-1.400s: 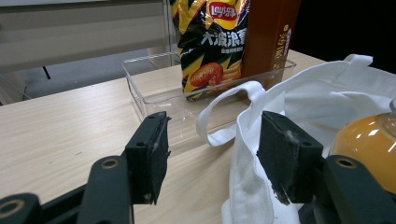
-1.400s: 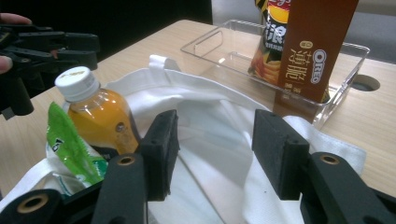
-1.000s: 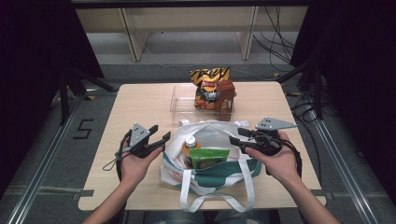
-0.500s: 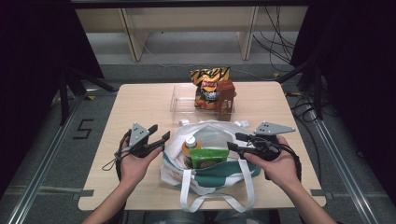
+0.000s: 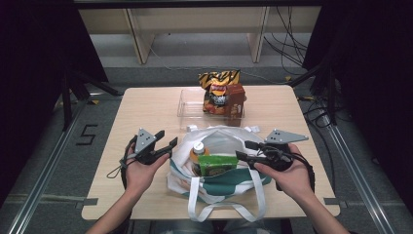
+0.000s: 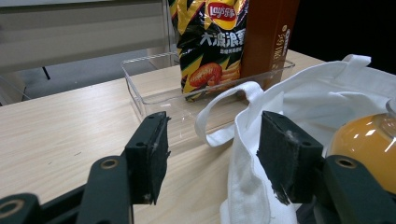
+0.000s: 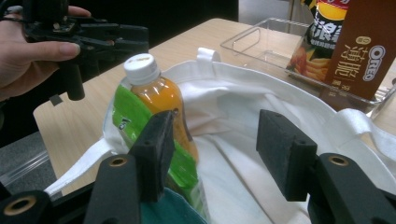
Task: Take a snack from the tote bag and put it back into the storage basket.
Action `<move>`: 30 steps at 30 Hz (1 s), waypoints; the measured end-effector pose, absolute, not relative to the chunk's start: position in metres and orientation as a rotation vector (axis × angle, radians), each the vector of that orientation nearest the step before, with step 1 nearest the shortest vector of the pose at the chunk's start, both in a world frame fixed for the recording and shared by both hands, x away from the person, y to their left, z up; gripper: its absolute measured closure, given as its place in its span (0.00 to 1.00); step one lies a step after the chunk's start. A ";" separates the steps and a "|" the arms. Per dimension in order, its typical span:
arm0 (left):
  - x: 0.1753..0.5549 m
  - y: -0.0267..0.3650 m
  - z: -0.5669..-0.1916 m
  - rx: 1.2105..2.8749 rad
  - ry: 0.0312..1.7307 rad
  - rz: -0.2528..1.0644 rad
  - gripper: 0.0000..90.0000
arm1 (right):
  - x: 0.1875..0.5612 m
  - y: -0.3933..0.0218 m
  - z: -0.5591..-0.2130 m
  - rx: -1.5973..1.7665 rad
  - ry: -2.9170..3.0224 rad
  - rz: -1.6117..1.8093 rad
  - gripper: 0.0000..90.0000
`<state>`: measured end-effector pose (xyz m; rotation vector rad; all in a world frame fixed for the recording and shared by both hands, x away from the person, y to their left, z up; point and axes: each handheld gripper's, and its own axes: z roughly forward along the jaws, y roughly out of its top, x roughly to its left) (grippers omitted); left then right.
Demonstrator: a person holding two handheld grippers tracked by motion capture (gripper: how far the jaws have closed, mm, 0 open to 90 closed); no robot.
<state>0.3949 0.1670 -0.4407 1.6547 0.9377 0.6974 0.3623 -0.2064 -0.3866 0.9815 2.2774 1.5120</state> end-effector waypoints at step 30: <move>0.395 0.167 -0.441 1.653 0.935 0.695 0.47 | 0.363 -0.190 -0.401 0.969 2.362 1.488 0.51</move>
